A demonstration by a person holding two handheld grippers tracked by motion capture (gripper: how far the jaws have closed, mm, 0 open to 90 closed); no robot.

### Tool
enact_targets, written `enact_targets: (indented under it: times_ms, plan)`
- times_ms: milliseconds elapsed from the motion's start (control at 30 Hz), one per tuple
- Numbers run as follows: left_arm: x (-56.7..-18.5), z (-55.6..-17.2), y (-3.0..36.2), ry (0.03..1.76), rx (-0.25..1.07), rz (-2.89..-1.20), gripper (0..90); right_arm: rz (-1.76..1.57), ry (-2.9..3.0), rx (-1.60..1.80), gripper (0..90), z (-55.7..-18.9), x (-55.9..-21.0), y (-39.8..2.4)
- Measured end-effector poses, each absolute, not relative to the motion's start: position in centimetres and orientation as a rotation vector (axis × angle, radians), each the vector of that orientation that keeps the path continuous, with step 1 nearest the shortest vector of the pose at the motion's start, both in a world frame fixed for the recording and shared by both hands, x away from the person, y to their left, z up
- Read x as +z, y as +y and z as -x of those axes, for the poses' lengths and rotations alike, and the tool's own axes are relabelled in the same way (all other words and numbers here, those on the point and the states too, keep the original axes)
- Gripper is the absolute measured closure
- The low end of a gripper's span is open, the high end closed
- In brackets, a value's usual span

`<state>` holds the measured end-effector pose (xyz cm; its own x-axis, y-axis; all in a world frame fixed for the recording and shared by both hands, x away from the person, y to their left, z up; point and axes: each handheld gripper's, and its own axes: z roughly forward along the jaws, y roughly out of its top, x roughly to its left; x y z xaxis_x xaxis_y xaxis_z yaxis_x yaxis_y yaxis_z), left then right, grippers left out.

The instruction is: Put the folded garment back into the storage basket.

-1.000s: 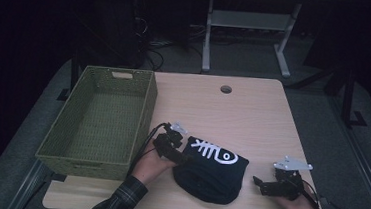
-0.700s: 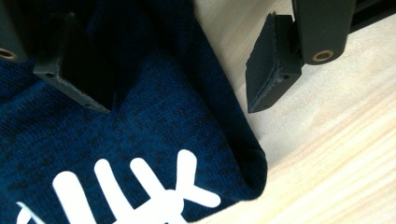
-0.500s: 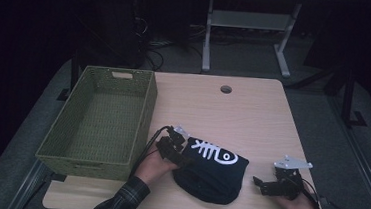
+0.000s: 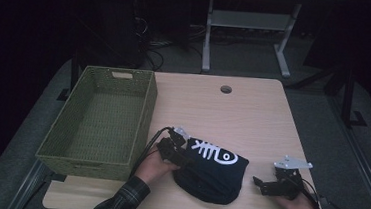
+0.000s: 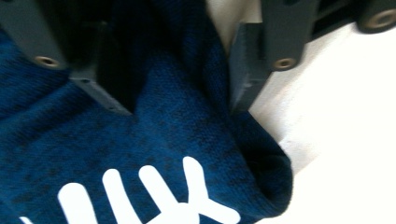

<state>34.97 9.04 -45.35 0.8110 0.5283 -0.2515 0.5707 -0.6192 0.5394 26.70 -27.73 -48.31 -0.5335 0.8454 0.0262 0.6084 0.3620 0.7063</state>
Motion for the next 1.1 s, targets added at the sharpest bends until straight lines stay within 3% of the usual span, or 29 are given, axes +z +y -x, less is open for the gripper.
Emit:
enact_targets:
  times_ms: [200, 467, 700, 1100]
  plan:
    - [-45.4, -35.2, 9.0, 0.812, -0.151, -2.375, 64.0, -1.277, 2.286, 0.966, 3.6, -26.7, -48.3, -27.7]
    - [-45.0, -35.5, 8.7, 0.800, -0.173, -2.397, 71.8, -1.278, 2.287, 0.966, 3.6, -26.7, -48.3, -27.7]
    - [-44.1, -35.3, 8.4, 0.812, -0.197, -2.387, 73.2, -1.277, 2.287, 0.965, 3.6, -26.7, -48.3, -27.7]
    - [-39.1, -35.6, 7.7, 0.737, -0.213, -2.381, 73.1, -1.282, 2.287, 0.966, 3.6, -26.7, -48.3, -27.7]
